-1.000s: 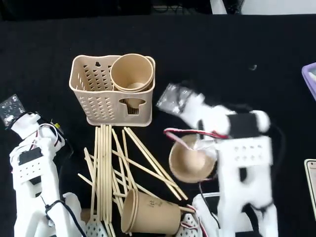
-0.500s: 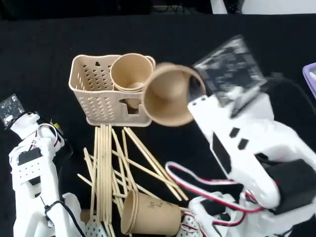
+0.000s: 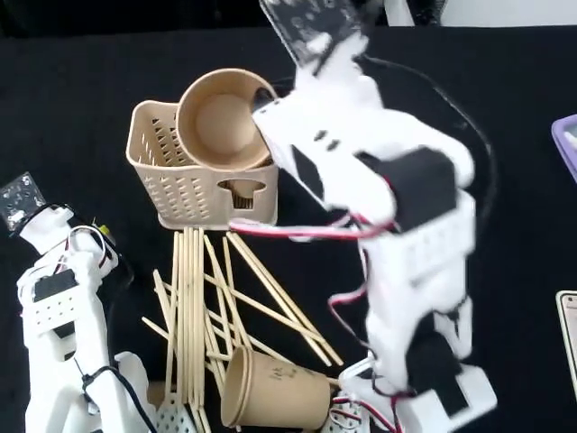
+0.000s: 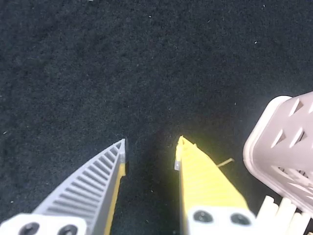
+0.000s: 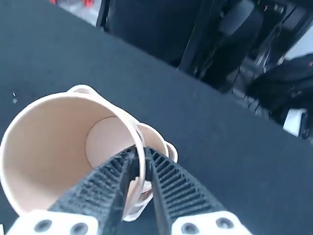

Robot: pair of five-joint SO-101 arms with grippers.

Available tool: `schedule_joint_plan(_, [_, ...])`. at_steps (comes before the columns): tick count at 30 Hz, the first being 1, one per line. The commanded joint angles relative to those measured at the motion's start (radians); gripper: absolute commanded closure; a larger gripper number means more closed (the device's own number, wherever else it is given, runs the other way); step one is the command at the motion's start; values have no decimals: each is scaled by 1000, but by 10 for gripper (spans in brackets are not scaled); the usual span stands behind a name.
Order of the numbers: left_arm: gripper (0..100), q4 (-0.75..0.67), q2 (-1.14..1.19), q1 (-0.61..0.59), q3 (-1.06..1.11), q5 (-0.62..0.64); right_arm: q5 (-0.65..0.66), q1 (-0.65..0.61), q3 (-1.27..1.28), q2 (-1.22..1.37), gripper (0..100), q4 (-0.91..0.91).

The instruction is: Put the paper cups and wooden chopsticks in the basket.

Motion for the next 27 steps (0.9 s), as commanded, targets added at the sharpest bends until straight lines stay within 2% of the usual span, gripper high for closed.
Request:
schedule_joint_plan(1, [830,-18,-23,-10,-16,2,-11,29,-48,73,984,-15])
schedule_joint_plan(10, [830,-18,-23,-10,-15,2,-11,31,-58,108,980,-18])
schedule_joint_plan(16, [830,-18,-23,-10,-15,2,-11,31,-71,93,796,0])
schedule_joint_plan(27, [830,-18,-23,-10,-15,2,-9,31,-110,35,854,94])
